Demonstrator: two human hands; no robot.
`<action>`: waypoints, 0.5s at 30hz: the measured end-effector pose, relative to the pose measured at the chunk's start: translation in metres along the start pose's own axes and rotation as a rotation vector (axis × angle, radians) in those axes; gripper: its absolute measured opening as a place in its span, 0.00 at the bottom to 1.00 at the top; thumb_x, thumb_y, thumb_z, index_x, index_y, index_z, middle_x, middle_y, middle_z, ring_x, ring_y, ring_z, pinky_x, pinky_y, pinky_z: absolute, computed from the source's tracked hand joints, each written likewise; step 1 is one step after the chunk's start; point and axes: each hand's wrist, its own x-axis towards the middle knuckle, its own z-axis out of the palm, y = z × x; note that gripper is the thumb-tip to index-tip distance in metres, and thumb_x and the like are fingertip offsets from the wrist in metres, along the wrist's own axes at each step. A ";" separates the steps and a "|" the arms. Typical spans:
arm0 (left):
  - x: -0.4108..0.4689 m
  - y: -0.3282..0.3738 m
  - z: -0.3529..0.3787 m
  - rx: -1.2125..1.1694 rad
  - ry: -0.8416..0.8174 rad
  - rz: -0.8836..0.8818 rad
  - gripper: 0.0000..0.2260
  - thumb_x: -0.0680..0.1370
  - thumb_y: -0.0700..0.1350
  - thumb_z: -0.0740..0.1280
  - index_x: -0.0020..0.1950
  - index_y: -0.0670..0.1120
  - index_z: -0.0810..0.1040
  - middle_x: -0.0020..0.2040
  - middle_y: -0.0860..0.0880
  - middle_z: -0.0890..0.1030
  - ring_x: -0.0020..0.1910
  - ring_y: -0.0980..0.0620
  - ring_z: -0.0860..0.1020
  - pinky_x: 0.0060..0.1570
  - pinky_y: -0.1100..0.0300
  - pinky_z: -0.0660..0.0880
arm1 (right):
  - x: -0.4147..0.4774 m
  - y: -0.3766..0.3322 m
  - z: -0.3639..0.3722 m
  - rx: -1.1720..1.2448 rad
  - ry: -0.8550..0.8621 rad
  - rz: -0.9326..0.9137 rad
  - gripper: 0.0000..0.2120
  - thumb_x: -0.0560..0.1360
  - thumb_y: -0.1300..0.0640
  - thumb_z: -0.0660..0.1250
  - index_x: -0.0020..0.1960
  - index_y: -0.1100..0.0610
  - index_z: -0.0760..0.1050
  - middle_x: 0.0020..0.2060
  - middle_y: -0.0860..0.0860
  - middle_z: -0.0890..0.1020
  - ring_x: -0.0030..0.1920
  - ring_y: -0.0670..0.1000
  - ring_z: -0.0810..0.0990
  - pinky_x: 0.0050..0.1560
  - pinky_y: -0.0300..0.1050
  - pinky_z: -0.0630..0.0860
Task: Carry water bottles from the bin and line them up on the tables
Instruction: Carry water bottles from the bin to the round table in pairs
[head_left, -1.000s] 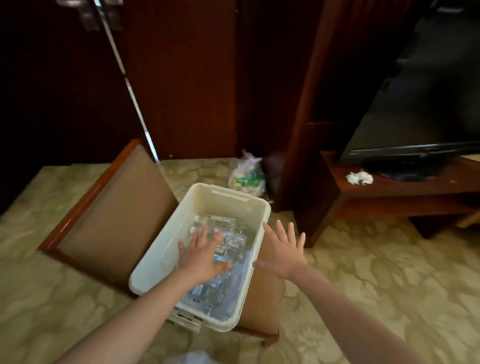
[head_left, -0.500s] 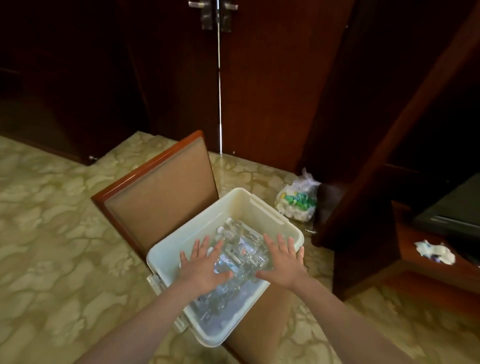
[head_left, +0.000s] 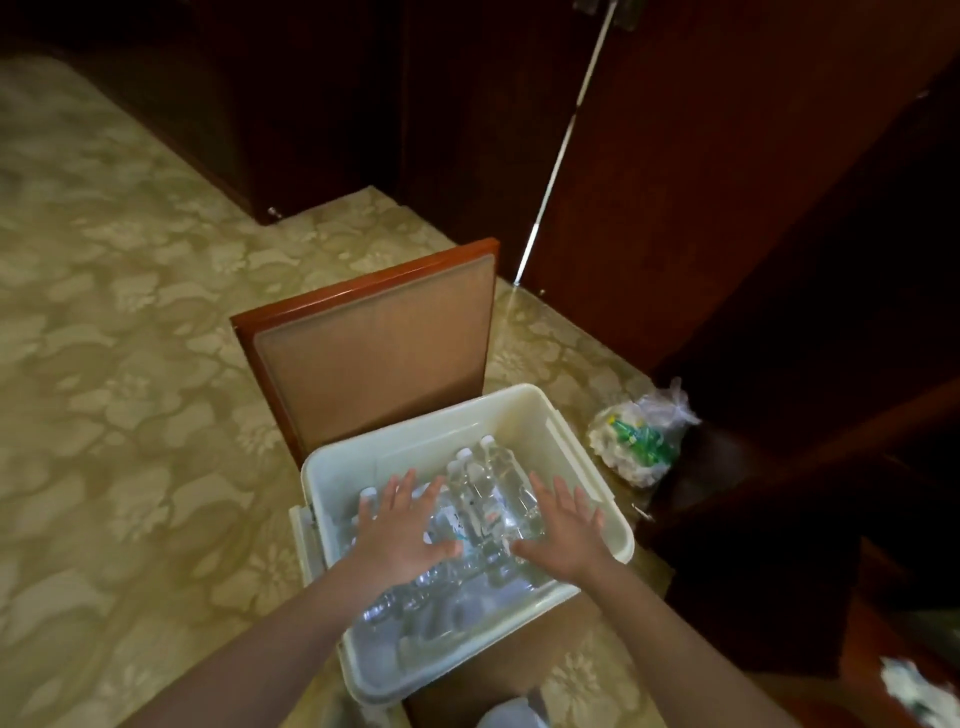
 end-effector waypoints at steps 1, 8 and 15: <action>0.003 0.001 0.002 -0.024 0.005 -0.017 0.40 0.75 0.69 0.59 0.80 0.59 0.41 0.80 0.48 0.38 0.79 0.45 0.38 0.75 0.39 0.42 | 0.009 0.002 -0.003 -0.012 -0.019 -0.016 0.47 0.75 0.41 0.68 0.80 0.41 0.38 0.81 0.53 0.41 0.80 0.61 0.38 0.76 0.63 0.37; 0.035 0.018 0.010 -0.206 0.010 -0.165 0.41 0.76 0.67 0.62 0.80 0.58 0.41 0.81 0.49 0.38 0.79 0.45 0.38 0.75 0.40 0.44 | 0.080 0.014 -0.016 -0.127 -0.139 -0.150 0.46 0.76 0.40 0.67 0.81 0.43 0.38 0.81 0.53 0.41 0.80 0.62 0.40 0.77 0.62 0.42; 0.087 0.037 0.031 -0.307 -0.036 -0.303 0.41 0.76 0.65 0.63 0.80 0.57 0.43 0.81 0.47 0.44 0.80 0.45 0.45 0.76 0.41 0.49 | 0.156 0.038 -0.002 -0.123 -0.270 -0.177 0.46 0.77 0.43 0.68 0.81 0.44 0.38 0.81 0.53 0.42 0.80 0.61 0.42 0.78 0.61 0.47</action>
